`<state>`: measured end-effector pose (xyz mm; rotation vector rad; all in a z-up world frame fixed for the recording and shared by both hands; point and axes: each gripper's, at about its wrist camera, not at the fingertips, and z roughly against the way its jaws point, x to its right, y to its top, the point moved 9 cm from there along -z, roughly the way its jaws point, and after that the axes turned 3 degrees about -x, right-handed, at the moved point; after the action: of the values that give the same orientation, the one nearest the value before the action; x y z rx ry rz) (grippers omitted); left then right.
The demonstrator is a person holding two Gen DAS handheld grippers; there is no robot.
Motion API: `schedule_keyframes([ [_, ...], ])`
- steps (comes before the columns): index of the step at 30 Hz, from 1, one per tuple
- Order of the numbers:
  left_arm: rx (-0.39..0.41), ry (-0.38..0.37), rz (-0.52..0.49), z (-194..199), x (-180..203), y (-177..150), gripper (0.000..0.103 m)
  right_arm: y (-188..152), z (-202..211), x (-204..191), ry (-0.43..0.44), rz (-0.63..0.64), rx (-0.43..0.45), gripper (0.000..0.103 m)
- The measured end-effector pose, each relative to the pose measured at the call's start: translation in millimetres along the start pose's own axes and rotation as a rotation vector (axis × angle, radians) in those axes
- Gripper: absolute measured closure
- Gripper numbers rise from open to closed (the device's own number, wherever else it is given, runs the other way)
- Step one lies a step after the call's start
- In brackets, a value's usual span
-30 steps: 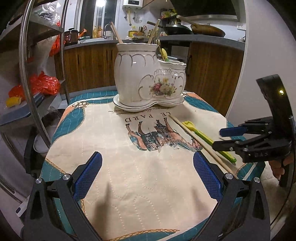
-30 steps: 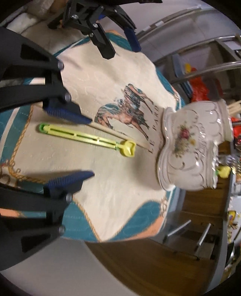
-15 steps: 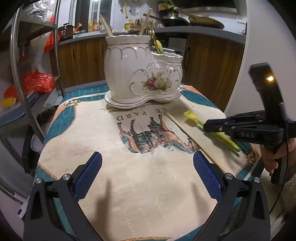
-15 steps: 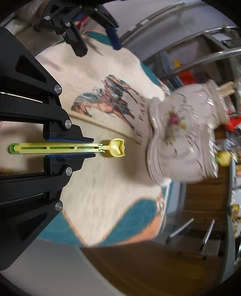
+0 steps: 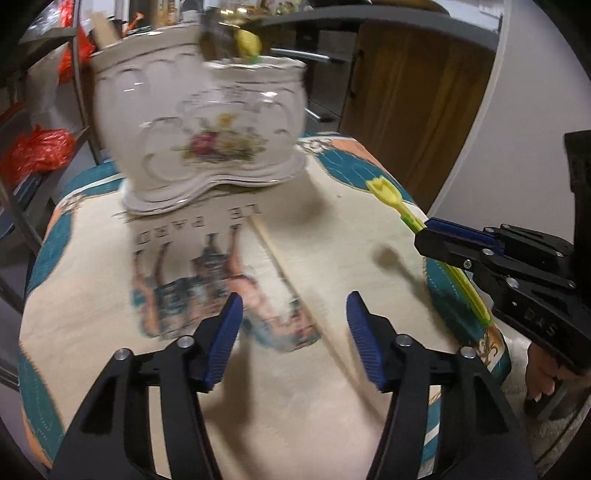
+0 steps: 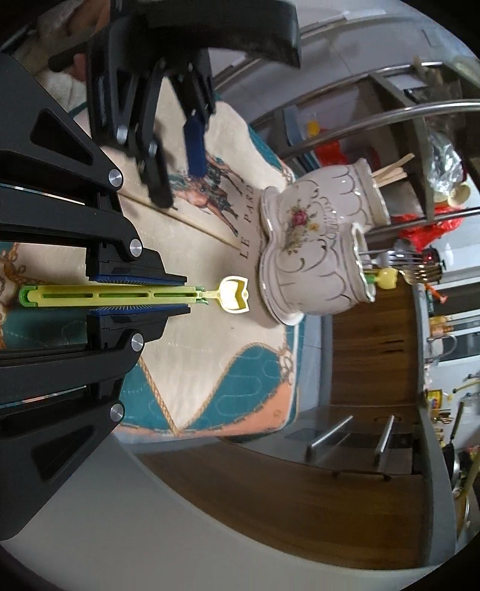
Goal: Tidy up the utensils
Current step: 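Grasp the last wooden chopstick with the left tool while the right tool grasps the second yellow spoon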
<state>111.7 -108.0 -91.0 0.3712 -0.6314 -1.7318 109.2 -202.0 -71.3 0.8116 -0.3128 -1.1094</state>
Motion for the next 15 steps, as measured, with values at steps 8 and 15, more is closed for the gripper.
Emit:
schedule_keyframes([
  [8,-0.038,0.078,-0.063,-21.7,1.8,8.3,0.071,-13.3,-1.4,0.1,-0.012,-0.013,-0.023,0.093],
  [15,-0.088,0.031,-0.104,-25.9,-11.2,16.9,0.092,-23.8,20.5,5.0,-0.055,-0.034,-0.014,0.093],
])
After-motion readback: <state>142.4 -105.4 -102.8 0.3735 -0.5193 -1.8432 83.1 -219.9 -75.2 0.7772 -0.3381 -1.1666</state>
